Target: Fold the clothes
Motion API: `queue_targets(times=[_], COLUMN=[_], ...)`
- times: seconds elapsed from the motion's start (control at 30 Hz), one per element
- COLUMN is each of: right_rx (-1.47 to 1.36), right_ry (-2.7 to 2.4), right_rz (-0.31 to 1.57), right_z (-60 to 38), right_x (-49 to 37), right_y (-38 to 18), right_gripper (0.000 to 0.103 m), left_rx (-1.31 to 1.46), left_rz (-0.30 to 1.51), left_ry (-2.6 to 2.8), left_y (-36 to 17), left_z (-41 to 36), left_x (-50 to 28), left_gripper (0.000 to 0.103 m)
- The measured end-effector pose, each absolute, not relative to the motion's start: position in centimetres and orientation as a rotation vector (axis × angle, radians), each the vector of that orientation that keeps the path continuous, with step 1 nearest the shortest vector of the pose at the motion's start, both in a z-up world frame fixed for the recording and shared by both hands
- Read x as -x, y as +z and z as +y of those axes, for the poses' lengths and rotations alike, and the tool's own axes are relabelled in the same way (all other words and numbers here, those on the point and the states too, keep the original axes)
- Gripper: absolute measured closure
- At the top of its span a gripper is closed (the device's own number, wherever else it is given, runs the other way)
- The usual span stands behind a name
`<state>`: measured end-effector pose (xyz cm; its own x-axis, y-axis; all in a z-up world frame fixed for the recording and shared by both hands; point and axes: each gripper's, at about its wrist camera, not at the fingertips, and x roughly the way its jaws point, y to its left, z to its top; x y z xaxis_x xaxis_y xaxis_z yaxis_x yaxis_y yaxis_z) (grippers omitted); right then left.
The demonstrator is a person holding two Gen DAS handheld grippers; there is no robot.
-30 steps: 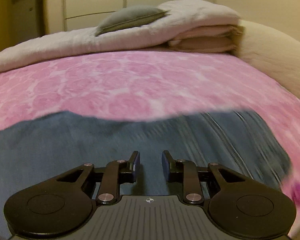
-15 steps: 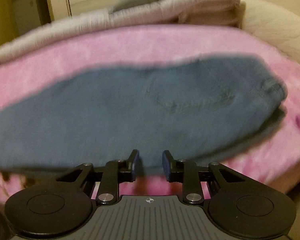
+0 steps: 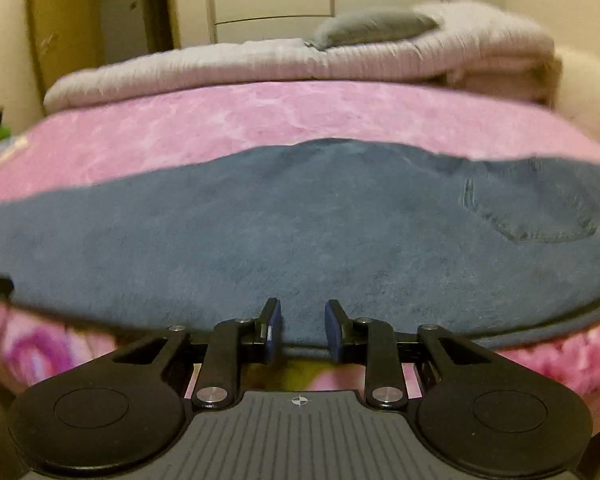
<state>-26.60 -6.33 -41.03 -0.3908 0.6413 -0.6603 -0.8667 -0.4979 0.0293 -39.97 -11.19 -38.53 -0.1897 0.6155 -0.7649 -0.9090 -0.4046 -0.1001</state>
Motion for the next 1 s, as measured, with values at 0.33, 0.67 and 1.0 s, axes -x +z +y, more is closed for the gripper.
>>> queue_targets(times=[0.33,0.67,1.0], right_rx=[0.737,0.687,0.634], right_ry=[1.974,1.979,2.015], right_rz=[0.597,0.681,0.738], right_z=[-5.6,-7.2,-8.4], right_x=[25.2,24.6,24.1], right_y=[-41.0,-38.3,-36.3], right_gripper=[0.074,0.073,0.072], left_rx=[0.899,0.867,1.04], left_rz=[0.5,0.502,0.205], left_ry=[1.88,1.92,1.919], left_y=[-36.0,-34.4,-35.1], left_z=[-12.8,-14.9,-20.5], left_x=[39.9,40.0,44.9], left_gripper=[0.081,0.077,0.075])
